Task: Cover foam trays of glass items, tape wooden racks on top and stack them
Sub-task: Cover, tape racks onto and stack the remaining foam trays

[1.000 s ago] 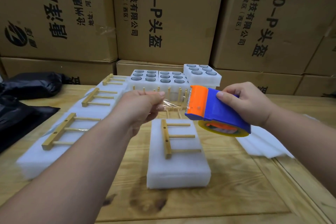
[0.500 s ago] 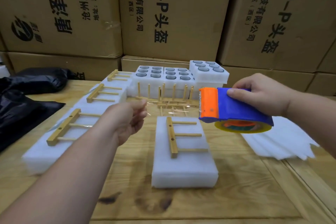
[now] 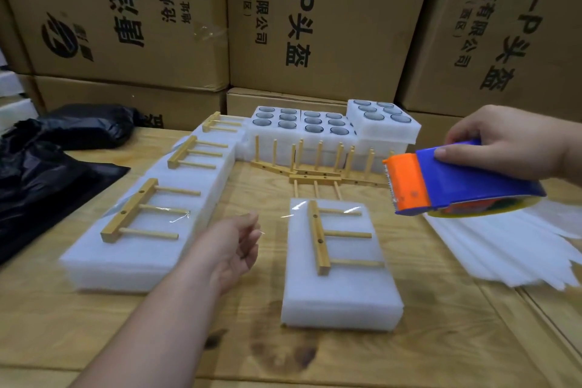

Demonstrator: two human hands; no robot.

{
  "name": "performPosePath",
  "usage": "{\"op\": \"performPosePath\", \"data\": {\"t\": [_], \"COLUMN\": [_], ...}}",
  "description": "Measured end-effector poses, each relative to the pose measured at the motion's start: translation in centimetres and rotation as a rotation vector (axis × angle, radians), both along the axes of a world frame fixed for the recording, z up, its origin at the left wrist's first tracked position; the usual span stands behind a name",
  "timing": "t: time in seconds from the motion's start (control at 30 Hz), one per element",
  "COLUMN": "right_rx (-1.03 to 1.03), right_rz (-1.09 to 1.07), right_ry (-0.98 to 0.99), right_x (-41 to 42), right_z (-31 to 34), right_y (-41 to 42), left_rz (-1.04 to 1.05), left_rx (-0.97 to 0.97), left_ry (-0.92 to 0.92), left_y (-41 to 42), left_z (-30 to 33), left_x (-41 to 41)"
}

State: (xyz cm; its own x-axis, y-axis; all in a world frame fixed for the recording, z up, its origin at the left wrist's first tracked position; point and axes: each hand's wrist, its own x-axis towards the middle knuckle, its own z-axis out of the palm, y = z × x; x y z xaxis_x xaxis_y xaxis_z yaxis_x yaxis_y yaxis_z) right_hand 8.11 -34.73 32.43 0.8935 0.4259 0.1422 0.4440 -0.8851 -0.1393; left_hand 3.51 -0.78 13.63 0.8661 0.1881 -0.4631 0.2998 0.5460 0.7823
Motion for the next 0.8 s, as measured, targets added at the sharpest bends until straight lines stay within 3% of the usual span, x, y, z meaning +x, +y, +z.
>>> {"op": "performPosePath", "data": {"t": [0.5, 0.8], "right_rx": [-0.098, -0.144], "right_rz": [0.018, 0.019], "right_ry": [0.012, 0.018], "right_x": [1.0, 1.1], "right_z": [-0.2, -0.6], "right_y": [1.3, 1.5], "left_rz": [0.029, 0.068], "left_rx": [-0.019, 0.253], "left_ry": [0.114, 0.092], "left_y": [-1.3, -2.8], "left_z": [-4.4, -4.8], "left_x": [2.0, 1.9]}}
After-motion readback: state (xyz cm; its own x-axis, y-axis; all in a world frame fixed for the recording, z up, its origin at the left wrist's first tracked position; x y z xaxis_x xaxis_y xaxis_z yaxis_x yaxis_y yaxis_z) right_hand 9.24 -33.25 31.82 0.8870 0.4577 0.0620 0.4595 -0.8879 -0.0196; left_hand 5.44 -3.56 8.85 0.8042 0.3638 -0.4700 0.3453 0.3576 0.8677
